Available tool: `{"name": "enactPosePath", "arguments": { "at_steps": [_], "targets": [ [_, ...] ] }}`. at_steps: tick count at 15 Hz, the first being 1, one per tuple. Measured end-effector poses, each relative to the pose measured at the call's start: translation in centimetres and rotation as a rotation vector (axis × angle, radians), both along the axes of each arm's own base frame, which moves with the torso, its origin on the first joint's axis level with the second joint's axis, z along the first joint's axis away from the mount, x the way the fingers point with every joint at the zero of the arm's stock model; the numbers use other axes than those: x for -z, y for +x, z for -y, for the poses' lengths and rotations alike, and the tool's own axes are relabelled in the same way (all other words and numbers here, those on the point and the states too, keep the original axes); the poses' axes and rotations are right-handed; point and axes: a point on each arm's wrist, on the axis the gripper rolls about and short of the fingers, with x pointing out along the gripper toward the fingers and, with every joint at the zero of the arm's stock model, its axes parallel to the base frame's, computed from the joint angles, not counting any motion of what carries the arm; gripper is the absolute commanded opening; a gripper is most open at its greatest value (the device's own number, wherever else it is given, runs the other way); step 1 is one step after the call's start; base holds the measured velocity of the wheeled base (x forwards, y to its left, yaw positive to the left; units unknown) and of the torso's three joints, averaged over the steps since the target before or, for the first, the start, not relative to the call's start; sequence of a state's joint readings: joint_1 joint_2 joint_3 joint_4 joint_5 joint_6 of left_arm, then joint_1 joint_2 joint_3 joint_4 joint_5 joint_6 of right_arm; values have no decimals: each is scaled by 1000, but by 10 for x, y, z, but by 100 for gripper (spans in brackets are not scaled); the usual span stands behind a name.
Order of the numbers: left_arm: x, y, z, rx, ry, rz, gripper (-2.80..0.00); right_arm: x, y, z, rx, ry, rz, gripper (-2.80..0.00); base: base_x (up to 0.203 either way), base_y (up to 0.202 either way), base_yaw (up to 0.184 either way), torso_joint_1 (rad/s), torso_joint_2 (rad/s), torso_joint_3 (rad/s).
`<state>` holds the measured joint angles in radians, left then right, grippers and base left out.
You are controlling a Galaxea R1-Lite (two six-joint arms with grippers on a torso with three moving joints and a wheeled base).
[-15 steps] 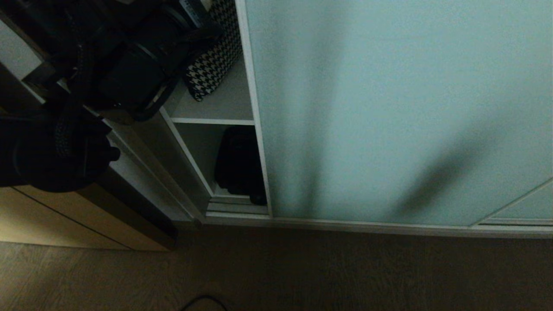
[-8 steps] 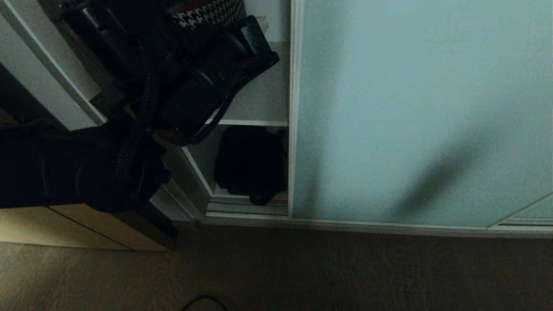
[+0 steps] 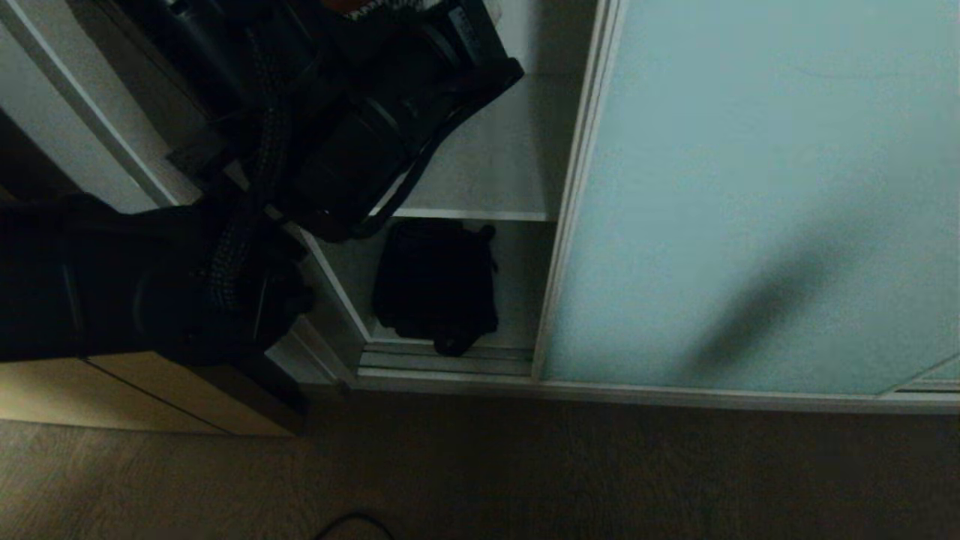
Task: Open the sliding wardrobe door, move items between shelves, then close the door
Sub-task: Open the door
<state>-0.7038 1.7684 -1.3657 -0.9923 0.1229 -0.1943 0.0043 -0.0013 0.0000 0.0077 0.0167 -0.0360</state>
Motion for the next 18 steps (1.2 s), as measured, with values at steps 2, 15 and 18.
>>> {"name": "enactPosePath", "arguments": {
  "at_steps": [2, 15, 18],
  "targets": [
    [1, 1, 5, -11, -9, -8, -280, 0, 0, 0, 0, 0, 0, -280, 0, 0, 0, 0, 0, 0],
    [-22, -11, -46, -200, -11, -88, -280, 0, 0, 0, 1, 0, 0, -280, 0, 0, 0, 0, 0, 0],
    [-27, -33, -89, -306, 19, -151, -280, 0, 0, 0, 0, 0, 0, -280, 0, 0, 0, 0, 0, 0]
  ]
}}
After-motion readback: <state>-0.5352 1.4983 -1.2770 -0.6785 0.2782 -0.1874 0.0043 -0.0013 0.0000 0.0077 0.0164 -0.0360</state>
